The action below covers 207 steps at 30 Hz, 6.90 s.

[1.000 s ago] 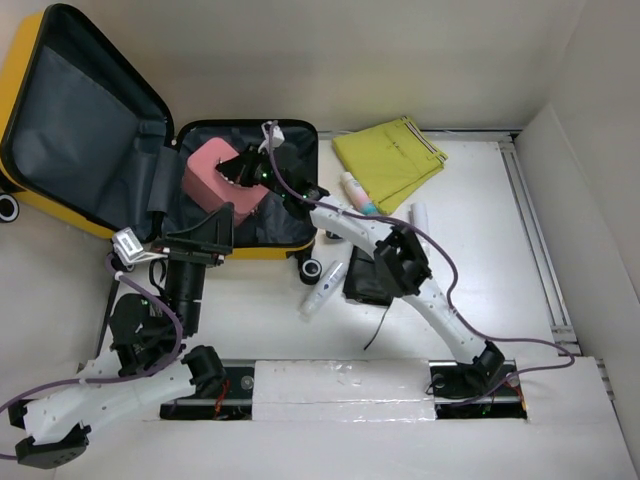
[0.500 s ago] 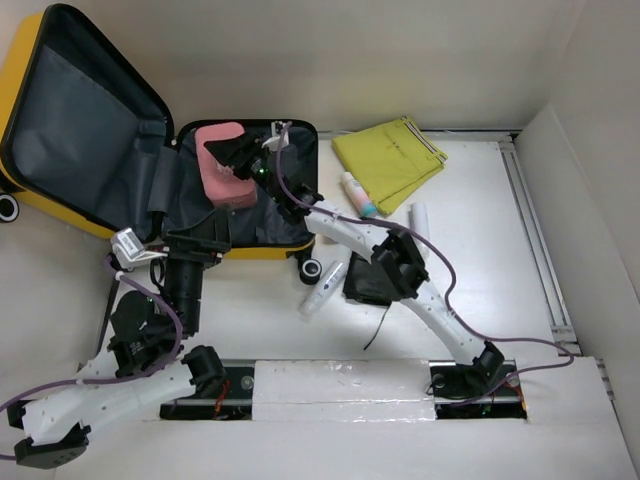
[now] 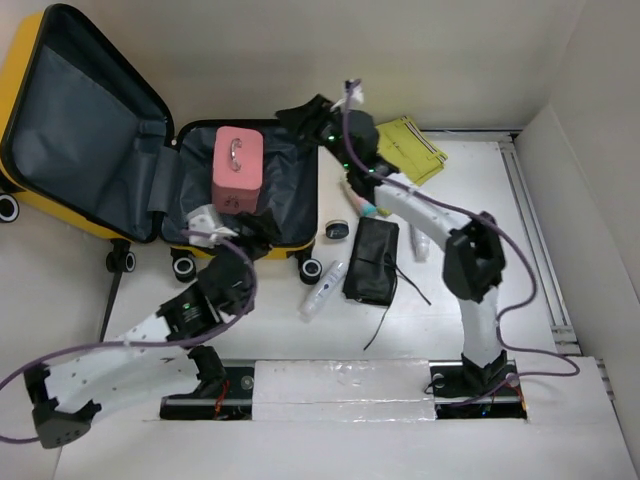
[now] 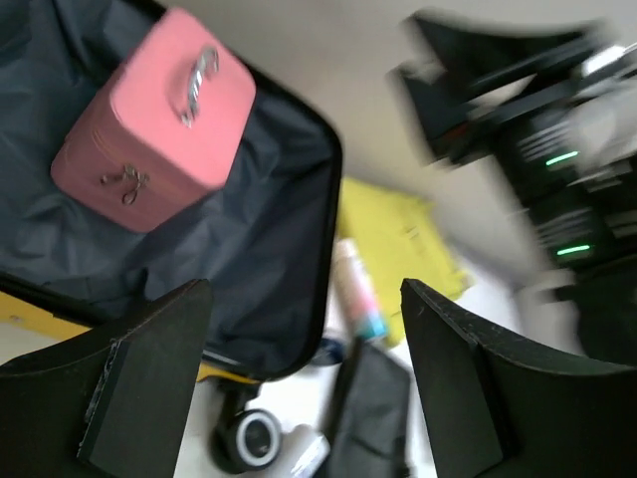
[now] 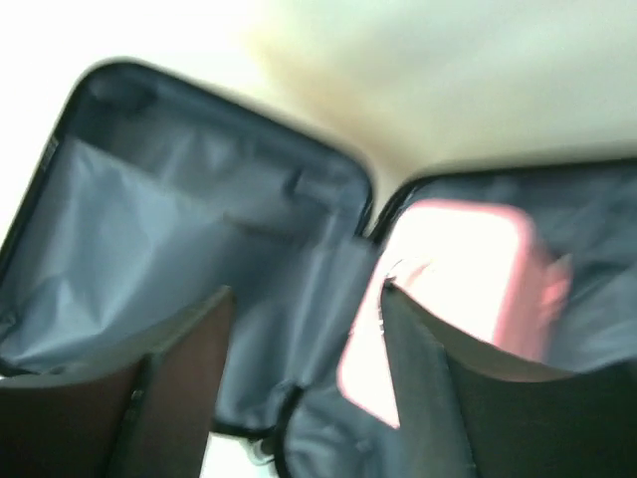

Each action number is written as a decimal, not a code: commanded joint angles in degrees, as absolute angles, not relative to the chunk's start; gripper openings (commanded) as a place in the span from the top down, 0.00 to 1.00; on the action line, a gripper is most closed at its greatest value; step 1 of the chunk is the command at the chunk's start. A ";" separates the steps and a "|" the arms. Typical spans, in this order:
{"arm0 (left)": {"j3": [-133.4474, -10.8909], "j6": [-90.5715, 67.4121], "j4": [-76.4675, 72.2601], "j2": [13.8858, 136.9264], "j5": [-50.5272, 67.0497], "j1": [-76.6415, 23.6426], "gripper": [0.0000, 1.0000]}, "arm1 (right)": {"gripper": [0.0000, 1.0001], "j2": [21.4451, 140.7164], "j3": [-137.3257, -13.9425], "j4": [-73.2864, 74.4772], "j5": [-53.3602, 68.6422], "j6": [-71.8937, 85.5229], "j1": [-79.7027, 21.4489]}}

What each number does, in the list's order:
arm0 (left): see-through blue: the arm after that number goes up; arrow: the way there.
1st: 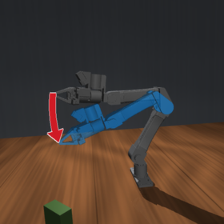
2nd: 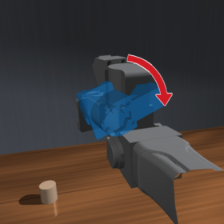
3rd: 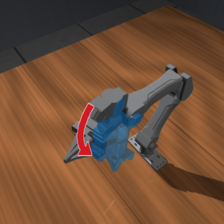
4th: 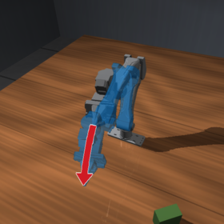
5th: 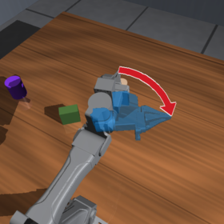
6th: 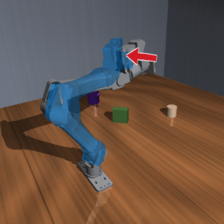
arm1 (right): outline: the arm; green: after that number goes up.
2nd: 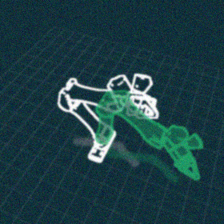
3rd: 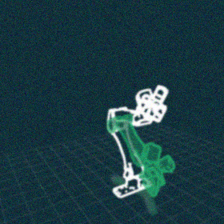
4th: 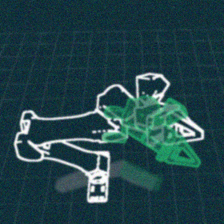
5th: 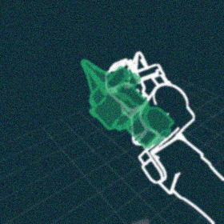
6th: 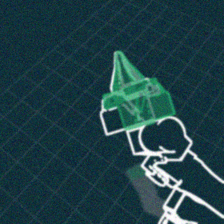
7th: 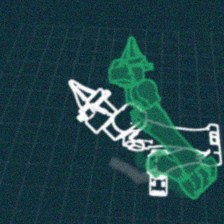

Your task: Pack the luggage

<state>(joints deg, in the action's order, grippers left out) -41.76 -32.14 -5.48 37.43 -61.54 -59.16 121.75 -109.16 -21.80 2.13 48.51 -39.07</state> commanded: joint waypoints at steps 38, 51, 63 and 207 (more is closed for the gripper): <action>-84.55 -23.38 7.91 94.92 -32.17 -18.19 0.45 | 0.46 57.57 -36.74 -10.90 -0.79 17.14 -42.80; -93.24 -22.85 11.85 105.20 -34.10 -17.05 0.58 | 0.46 57.04 -34.99 -11.42 -2.64 13.19 -42.80; -87.47 -22.86 8.18 100.29 -34.72 -17.05 0.48 | 0.48 56.43 -33.13 -12.92 0.09 13.18 -41.04; -32.34 -31.99 -7.65 43.88 -15.72 -49.31 0.34 | 1.00 50.17 -44.87 2.90 9.66 19.69 -25.83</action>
